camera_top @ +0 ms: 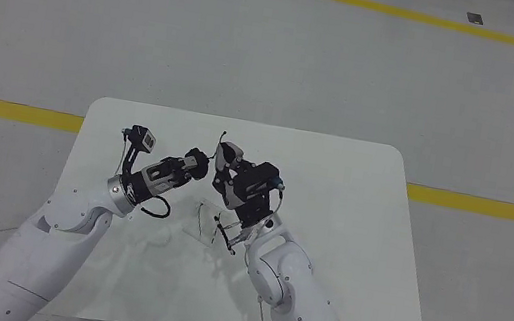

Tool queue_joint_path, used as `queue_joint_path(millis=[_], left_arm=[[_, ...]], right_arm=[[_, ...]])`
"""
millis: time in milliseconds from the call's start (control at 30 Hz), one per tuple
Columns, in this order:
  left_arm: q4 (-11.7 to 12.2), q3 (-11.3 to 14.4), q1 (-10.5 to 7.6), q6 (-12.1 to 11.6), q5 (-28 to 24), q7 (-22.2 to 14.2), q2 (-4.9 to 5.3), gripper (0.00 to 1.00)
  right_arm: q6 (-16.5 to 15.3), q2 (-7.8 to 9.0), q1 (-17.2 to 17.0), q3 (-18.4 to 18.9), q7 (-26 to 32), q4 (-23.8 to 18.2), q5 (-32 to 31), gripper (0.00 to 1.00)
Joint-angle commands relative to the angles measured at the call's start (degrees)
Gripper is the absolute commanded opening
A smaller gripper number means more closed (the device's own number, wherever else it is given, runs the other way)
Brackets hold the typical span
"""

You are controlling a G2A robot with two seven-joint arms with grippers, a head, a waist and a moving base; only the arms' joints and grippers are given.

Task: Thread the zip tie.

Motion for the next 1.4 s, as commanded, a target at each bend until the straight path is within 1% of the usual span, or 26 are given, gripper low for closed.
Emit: queue_joint_path(millis=[0, 833, 1367], left_arm=[[0.00, 0.00, 0.00, 0.00, 0.00, 0.00, 0.00, 0.00], [0.00, 0.00, 0.00, 0.00, 0.00, 0.00, 0.00, 0.00], [0.00, 0.00, 0.00, 0.00, 0.00, 0.00, 0.00, 0.00]], right_arm=[[0.03, 0.02, 0.08, -0.04, -0.04, 0.21, 0.06, 0.00], [0.51, 0.38, 0.09, -0.40, 1.10, 0.72, 0.74, 0.00], [0.05, 0.54, 0.54, -0.78, 2.05, 1.68, 1.85, 0.00]])
